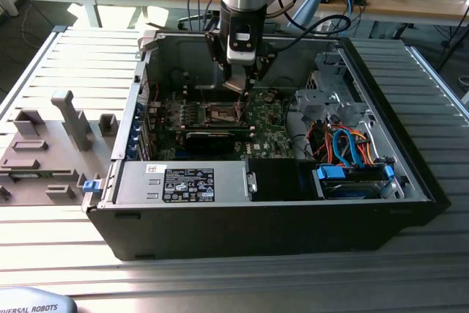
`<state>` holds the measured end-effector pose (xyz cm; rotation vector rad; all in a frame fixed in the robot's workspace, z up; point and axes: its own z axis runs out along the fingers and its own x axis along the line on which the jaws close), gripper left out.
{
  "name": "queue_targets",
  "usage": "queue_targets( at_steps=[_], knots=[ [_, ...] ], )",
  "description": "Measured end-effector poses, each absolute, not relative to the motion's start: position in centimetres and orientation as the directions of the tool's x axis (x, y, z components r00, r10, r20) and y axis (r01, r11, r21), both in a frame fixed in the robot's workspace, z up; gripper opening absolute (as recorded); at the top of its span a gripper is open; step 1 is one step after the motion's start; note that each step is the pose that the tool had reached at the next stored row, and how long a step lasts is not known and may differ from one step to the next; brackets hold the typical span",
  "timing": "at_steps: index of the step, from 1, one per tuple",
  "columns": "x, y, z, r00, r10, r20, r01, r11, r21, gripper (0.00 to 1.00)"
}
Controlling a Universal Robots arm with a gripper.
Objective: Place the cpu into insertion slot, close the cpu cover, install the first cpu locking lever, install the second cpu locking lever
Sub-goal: 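Place the cpu into insertion slot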
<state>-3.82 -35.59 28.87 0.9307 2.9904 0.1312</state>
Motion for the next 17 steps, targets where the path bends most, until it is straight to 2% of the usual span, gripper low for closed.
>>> queue_targets(
  at_steps=[17],
  knots=[
    [-3.82,-35.59,28.8,-0.817,0.576,0.018,0.576,0.814,0.082,0.54]
  ],
)
